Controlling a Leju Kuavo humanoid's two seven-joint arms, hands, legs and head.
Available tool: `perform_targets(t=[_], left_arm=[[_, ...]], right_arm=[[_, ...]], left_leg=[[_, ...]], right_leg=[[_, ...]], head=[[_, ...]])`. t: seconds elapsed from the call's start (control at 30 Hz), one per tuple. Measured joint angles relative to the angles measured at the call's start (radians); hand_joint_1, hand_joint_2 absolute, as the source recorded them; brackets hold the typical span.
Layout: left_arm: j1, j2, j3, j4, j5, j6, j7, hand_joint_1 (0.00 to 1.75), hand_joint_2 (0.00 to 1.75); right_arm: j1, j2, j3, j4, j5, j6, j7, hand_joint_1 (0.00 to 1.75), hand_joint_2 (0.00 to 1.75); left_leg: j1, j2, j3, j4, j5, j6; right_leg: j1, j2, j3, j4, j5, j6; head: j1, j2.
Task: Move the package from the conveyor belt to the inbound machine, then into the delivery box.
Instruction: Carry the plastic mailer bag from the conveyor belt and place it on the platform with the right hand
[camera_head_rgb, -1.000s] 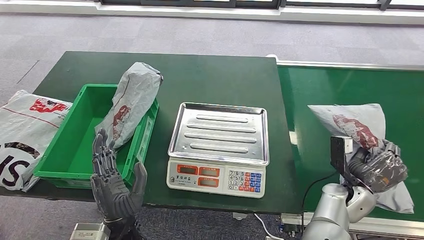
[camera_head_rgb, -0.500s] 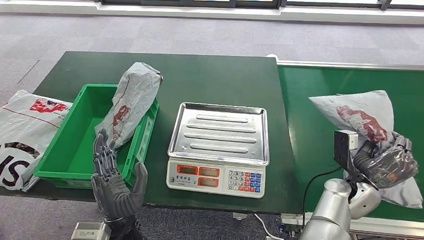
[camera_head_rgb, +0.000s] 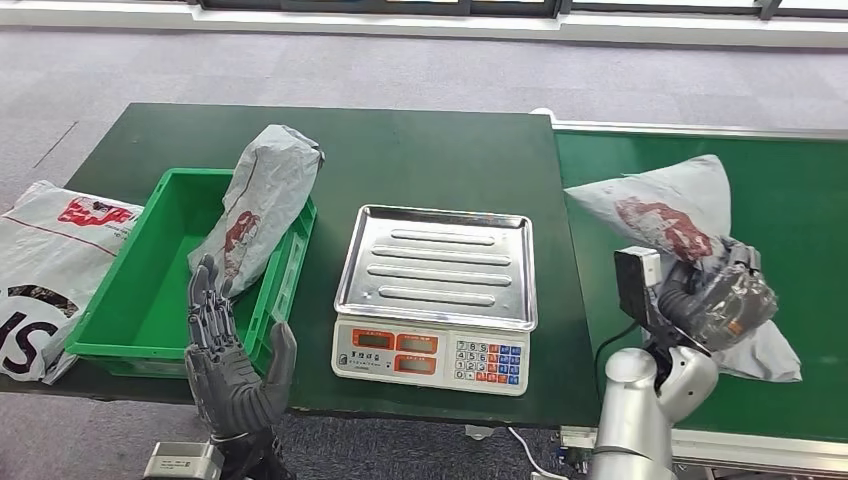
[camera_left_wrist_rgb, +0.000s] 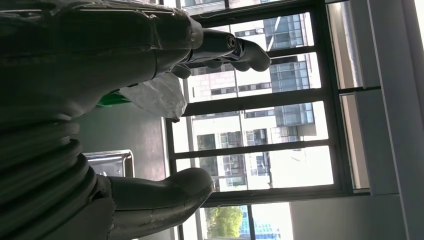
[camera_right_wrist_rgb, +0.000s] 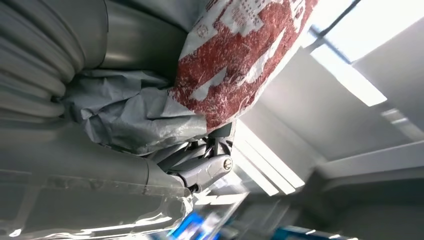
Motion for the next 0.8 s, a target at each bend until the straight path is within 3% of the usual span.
perform_targets(t=[0.2, 0.37, 0.53, 0.8], left_arm=[[-0.022, 0.003, -0.012, 0.015, 0.002, 0.018, 0.0, 0.0, 1.75], [-0.035, 0.006, -0.025, 0.029, 0.006, 0.025, 0.0, 0.0, 1.75], [-0.038, 0.007, -0.026, 0.036, 0.012, 0.026, 0.0, 0.0, 1.75], [-0.039, 0.007, -0.027, 0.037, 0.012, 0.019, 0.0, 0.0, 1.75]], right_arm=[[0.011, -0.001, 0.38, -0.016, -0.023, 0.0, 0.042, 1.75, 1.75], [0.002, -0.004, 0.602, -0.025, -0.025, 0.0, 0.069, 1.75, 1.75], [0.003, -0.005, 0.678, -0.037, -0.032, 0.0, 0.053, 1.75, 1.75], [0.003, -0.006, 0.709, -0.037, -0.041, 0.0, 0.071, 1.75, 1.75]], left_leg=[[0.001, 0.001, -0.001, 0.0, 0.001, -0.002], [0.002, 0.001, -0.001, 0.0, 0.001, -0.002], [0.001, 0.001, -0.001, 0.0, 0.001, -0.002], [0.001, 0.001, -0.001, 0.0, 0.001, -0.001]], right_leg=[[0.001, 0.001, -0.002, 0.001, 0.001, -0.001], [0.001, 0.001, -0.002, 0.0, 0.001, -0.001], [0.0, 0.001, -0.002, 0.0, 0.001, -0.001], [0.0, 0.001, -0.002, 0.0, 0.001, -0.001]], head=[[0.0, 0.0], [0.0, 0.0], [0.0, 0.0], [0.0, 0.0]])
